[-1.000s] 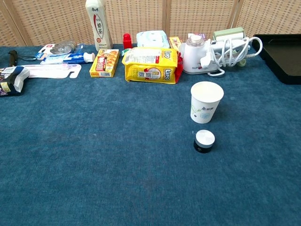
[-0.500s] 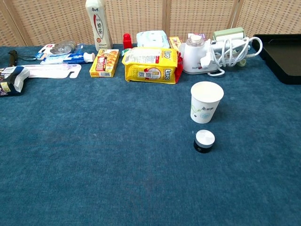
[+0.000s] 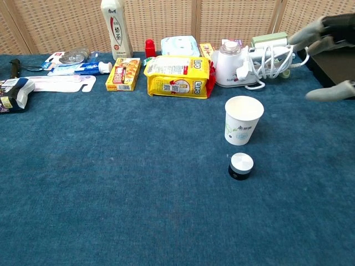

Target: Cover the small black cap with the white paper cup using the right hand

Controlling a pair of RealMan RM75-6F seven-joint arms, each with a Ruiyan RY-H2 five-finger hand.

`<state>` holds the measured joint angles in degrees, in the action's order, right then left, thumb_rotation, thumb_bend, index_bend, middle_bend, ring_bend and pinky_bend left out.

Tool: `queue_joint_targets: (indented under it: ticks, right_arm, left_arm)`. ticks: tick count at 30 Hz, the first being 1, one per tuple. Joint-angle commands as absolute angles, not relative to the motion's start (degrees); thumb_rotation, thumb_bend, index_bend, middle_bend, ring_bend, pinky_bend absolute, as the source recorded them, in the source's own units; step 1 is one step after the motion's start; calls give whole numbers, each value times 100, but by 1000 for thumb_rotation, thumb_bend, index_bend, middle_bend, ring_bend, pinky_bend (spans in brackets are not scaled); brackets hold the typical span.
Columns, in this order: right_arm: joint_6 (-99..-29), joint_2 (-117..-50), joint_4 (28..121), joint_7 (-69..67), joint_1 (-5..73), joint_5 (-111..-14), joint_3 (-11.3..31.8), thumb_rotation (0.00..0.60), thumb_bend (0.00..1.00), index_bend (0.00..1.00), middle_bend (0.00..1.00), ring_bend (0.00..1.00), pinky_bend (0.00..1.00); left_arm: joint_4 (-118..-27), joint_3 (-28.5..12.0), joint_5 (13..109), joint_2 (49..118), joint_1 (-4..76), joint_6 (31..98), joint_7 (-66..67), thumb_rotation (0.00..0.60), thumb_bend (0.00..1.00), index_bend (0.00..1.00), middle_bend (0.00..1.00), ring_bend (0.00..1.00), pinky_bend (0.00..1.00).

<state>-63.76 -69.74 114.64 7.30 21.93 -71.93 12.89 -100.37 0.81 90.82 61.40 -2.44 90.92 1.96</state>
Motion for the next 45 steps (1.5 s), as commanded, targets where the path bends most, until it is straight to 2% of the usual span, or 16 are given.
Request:
queue_joint_targets:
  ticks: [1,10,26,33,38,45]
  right_arm:
    - [-6048,-7327,11464,1183,2654,-6646,1469,555,222,167,165,160,61]
    - [-6110,-8010,11224,2284,3324,-5758,1535,553,223,151,148,142,48]
    - [-6360,-8926,10443,3411,4156,-4638,1478,556,225,167,137,131,40]
    - [-6565,-9123,10110,3583,4258,-4636,1370,558,226,208,137,131,39]
    - [-6649,-9223,9922,3614,4286,-4670,1320,557,231,298,140,131,40]
    - [-6616,-9296,9755,3589,4322,-4603,1304,556,233,301,140,131,40]
  left_arm:
    - [-10013,67,9061,6159,-203,9033,195,600,179,281,280,174,182]
    - [-9928,34,8960,6226,-102,8864,178,600,178,281,280,175,183]
    - [-9789,0,8804,6306,19,8664,115,600,180,282,280,174,182]
    - [-9792,-7,8841,6295,37,8699,130,600,179,282,280,175,183]
    - [-9808,0,8835,6316,63,8664,157,600,178,282,280,174,183]
    - [-9828,-1,8840,6309,82,8666,185,600,179,281,280,174,182]
